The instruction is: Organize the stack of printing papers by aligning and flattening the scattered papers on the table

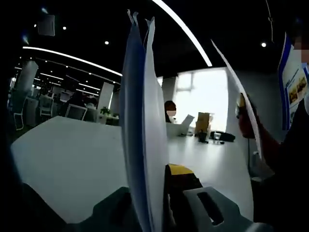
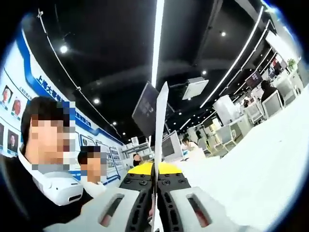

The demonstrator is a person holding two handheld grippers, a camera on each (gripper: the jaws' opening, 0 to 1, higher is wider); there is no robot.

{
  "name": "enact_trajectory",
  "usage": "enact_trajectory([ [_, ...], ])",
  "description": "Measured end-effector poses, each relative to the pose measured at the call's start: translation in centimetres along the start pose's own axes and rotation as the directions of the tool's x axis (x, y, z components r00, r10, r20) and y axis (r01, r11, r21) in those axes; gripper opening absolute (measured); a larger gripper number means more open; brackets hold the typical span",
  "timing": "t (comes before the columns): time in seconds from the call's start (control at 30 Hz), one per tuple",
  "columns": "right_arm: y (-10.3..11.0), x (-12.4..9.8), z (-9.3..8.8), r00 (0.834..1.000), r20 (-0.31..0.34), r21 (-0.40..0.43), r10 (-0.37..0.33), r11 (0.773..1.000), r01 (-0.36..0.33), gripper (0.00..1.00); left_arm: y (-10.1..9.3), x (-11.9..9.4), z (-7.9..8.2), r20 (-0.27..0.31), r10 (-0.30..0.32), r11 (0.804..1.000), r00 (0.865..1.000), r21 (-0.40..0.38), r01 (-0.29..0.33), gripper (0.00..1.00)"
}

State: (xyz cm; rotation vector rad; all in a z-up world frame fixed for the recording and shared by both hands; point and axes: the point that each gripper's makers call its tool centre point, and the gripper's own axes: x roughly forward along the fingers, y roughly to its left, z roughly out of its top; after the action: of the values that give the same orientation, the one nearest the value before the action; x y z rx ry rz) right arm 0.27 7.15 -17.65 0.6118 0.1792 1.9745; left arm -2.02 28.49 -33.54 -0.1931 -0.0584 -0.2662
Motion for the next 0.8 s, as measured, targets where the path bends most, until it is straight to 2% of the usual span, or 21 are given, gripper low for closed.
enact_trajectory([
  [0.13, -1.0, 0.2, -0.5, 1.000, -0.009, 0.020, -0.013, 1.000, 0.013, 0.00, -0.1, 0.0, 0.0, 0.000, 0.000, 1.000, 1.000, 0.000, 0.000, 0.06],
  [0.4, -3.8, 0.4, -1.1, 0.998, -0.035, 0.012, -0.046, 0.999, 0.047, 0.00, -0.3, 0.0, 0.0, 0.002, -0.003, 1.000, 1.000, -0.003, 0.003, 0.06],
  [0.8, -6.8, 0.1, -2.2, 0.993, -0.047, 0.022, -0.104, 0.994, 0.106, 0.00, -0.6, 0.0, 0.2, 0.011, -0.014, 1.000, 1.000, -0.015, 0.014, 0.06],
])
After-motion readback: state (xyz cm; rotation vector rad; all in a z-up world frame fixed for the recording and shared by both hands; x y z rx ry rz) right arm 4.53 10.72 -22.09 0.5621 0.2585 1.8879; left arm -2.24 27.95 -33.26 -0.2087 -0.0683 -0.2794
